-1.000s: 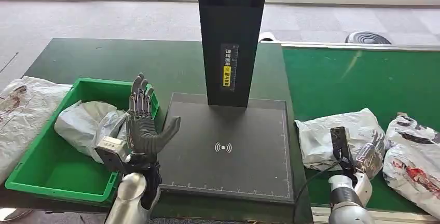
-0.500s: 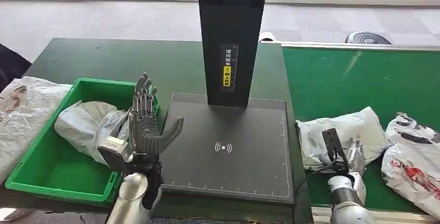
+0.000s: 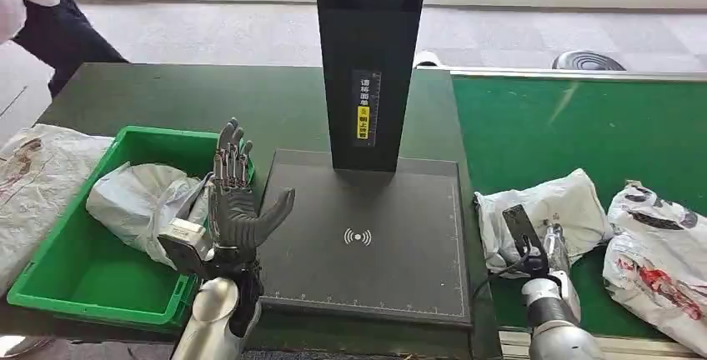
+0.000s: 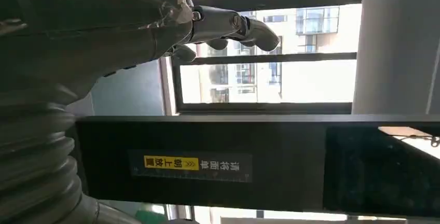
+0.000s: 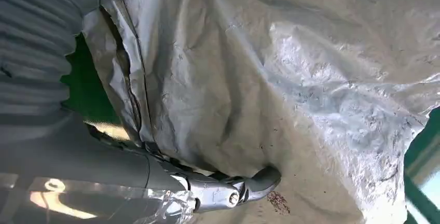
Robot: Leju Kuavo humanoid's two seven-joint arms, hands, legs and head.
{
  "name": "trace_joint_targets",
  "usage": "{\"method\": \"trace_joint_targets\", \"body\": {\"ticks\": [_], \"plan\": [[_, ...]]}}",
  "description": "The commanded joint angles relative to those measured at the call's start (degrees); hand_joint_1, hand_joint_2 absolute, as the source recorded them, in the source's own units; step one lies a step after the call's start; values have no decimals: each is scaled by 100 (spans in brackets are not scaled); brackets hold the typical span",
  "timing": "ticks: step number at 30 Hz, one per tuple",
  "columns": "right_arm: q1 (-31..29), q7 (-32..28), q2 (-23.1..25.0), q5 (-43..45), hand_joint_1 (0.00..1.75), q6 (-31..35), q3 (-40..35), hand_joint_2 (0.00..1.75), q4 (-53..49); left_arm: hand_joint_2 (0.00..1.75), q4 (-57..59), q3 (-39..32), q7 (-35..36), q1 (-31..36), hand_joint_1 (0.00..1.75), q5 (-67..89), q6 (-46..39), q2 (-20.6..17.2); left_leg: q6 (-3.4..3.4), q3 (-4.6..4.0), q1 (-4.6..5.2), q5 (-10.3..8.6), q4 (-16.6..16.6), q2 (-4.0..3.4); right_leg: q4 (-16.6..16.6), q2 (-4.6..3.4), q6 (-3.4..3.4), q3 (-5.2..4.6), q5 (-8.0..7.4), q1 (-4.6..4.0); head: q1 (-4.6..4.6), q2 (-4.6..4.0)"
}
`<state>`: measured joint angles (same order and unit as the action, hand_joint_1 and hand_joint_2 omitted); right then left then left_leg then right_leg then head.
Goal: Moved the parcel from conveyor to table for the left to box.
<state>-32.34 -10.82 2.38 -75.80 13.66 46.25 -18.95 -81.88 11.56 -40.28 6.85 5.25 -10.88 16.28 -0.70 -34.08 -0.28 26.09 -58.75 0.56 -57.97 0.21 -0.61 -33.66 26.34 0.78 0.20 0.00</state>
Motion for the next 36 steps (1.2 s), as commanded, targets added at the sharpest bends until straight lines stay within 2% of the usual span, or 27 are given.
{"method": "trace_joint_targets", "body": {"ticks": [1,36], "plan": [[-14,58,-51,-113,0,-148,-339,175,404,175,151,184,28,-398,0,31,-10,191,1,13,1,2,10,-10,12,-8,2,11,-2,0,0,0],[-14,58,-51,-113,0,-148,-339,175,404,175,151,184,28,-398,0,31,-10,191,2,18,-1,1,12,-10,17,-8,2,18,-4,-2,2,0]]}}
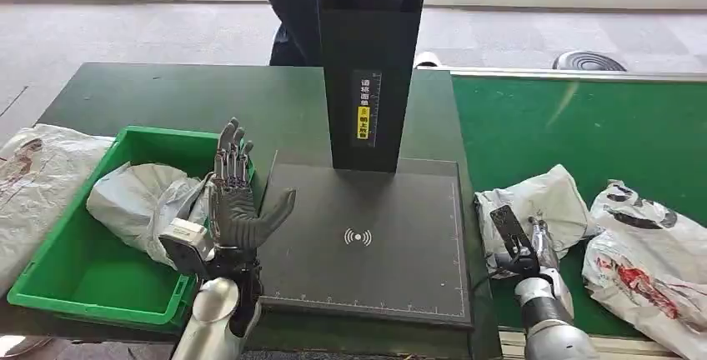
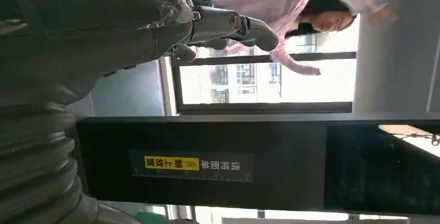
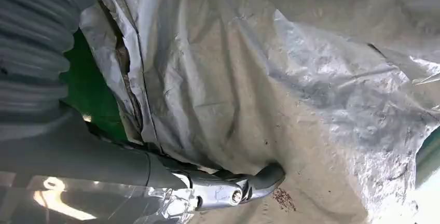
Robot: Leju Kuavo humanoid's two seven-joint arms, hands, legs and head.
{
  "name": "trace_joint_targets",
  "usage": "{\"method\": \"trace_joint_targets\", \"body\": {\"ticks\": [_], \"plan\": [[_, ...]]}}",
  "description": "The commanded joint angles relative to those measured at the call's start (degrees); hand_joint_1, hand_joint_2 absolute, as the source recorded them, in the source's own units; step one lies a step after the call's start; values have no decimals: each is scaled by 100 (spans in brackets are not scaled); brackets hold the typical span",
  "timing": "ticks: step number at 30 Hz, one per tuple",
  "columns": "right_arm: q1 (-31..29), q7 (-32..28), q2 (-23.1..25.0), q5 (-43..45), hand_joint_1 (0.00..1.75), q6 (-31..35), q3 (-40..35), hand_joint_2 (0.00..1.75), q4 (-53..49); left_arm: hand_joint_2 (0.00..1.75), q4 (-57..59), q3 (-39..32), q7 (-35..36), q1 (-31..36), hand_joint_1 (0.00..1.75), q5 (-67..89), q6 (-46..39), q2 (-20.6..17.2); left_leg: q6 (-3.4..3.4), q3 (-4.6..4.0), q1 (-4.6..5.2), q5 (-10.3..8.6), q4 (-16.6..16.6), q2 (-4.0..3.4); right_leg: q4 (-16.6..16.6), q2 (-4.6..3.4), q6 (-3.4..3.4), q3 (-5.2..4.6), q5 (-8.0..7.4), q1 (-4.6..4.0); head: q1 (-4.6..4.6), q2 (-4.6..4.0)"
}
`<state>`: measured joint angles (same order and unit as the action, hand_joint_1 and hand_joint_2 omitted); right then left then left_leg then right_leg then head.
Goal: Moved the parcel from conveyor to table for the left to box.
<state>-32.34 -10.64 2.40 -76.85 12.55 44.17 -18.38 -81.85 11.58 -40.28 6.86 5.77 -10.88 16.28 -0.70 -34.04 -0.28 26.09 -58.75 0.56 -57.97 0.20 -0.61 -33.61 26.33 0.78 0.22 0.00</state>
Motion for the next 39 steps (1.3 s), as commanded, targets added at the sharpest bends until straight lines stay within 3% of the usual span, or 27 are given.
{"method": "trace_joint_targets", "body": {"ticks": [1,39], "plan": [[-14,40,-53,-8,0,-37,-132,175,347,175,149,182,28,-400,0,-22,-10,191,3,17,2,0,18,-11,19,-8,2,14,-4,1,0,0],[-14,40,-53,-8,0,-37,-132,175,347,175,149,182,28,-400,0,-22,-10,191,2,15,0,1,14,-8,17,-5,2,15,-3,-1,0,0]]}}
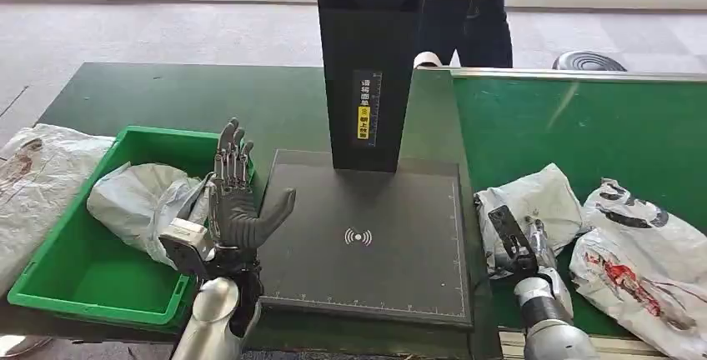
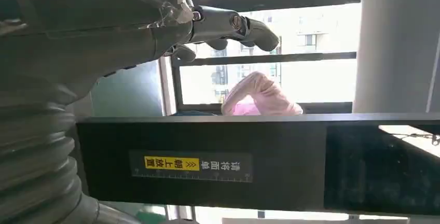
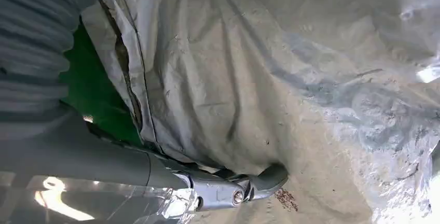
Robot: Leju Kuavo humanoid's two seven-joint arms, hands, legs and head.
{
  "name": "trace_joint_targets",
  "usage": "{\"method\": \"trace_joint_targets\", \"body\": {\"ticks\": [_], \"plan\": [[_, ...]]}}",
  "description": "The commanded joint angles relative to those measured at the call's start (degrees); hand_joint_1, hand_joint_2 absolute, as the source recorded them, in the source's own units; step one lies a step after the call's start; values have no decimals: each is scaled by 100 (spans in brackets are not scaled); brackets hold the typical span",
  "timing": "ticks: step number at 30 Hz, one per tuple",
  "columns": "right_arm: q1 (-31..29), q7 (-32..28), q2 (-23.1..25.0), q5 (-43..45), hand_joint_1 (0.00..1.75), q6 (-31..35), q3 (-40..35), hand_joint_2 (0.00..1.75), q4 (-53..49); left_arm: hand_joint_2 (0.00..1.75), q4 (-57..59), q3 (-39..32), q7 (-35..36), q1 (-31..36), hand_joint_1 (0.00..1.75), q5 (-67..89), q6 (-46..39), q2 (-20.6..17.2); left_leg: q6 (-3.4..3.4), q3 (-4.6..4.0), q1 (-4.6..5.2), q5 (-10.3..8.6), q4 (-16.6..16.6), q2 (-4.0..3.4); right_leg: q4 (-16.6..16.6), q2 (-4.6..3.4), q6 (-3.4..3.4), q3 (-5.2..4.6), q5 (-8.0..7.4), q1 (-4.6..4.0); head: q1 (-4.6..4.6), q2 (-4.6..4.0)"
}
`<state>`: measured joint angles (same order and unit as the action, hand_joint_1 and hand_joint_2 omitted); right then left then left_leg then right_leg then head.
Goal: Moved the parcel from conveyor to table for the left to box.
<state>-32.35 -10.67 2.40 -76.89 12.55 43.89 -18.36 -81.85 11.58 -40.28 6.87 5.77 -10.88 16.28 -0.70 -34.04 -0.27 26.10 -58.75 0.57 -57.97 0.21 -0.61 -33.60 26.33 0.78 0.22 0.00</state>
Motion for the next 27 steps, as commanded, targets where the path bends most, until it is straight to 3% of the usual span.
{"method": "trace_joint_targets", "body": {"ticks": [1,27], "plan": [[-14,42,-53,-4,0,-37,-103,175,345,175,149,182,28,-400,0,-22,-10,191,2,18,0,-1,20,-12,23,-9,3,16,-5,-1,0,0],[-14,42,-53,-4,0,-37,-103,175,345,175,149,182,28,-400,0,-22,-10,191,2,15,0,2,12,-8,14,-6,2,14,-1,-1,0,0]]}}
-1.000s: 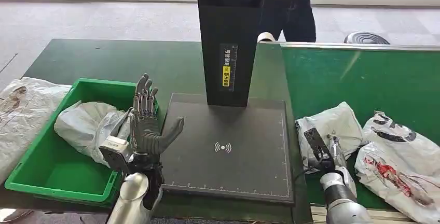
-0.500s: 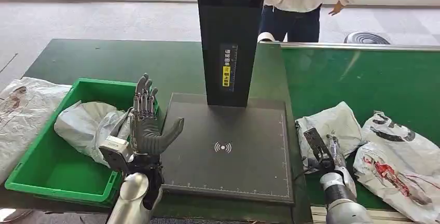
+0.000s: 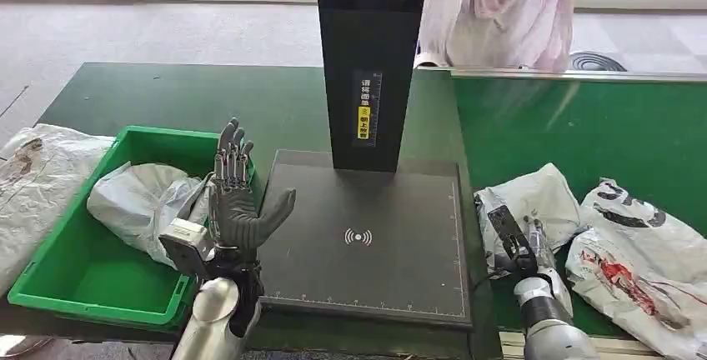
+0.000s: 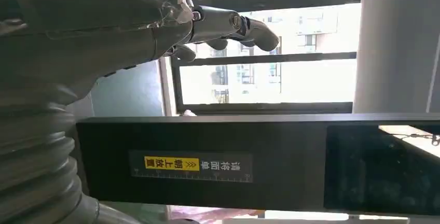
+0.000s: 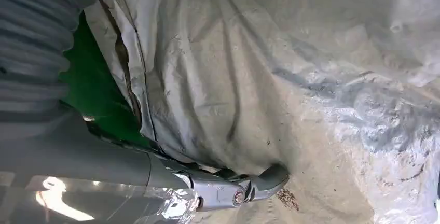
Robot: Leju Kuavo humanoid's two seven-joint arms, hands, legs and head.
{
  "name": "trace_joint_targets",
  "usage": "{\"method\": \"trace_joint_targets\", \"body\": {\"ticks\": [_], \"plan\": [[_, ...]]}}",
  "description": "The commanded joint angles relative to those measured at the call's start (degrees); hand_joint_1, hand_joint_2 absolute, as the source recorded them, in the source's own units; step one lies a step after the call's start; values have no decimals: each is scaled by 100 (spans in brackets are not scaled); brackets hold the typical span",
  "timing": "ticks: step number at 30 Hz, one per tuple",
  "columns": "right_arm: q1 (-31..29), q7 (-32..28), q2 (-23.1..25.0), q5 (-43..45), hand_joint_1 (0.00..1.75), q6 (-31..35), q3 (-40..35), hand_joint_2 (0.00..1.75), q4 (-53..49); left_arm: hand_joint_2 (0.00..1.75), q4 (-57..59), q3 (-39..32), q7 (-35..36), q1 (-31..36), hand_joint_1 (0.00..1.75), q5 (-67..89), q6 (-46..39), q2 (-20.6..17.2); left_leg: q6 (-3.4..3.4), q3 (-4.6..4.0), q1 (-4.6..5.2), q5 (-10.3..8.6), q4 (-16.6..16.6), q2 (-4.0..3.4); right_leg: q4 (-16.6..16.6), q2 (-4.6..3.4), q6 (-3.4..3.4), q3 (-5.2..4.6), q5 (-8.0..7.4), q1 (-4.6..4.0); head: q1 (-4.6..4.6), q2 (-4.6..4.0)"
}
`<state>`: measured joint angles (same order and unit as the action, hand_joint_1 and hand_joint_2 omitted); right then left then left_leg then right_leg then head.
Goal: Moved the parcel from conveyor to table for the left to box.
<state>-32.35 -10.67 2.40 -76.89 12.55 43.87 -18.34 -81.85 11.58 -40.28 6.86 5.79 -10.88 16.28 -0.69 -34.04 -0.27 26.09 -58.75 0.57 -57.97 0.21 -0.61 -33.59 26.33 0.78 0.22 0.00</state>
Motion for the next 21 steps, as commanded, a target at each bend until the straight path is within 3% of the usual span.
{"method": "trace_joint_targets", "body": {"ticks": [1,21], "plan": [[-14,43,-53,-4,0,-37,-101,175,343,175,149,182,28,-400,0,-24,-10,191,2,18,0,0,19,-12,22,-8,3,17,-4,-1,0,0],[-14,43,-53,-4,0,-37,-101,175,343,175,149,182,28,-400,0,-24,-10,191,3,26,1,-4,32,-15,36,-11,4,25,-9,-1,0,0]]}}
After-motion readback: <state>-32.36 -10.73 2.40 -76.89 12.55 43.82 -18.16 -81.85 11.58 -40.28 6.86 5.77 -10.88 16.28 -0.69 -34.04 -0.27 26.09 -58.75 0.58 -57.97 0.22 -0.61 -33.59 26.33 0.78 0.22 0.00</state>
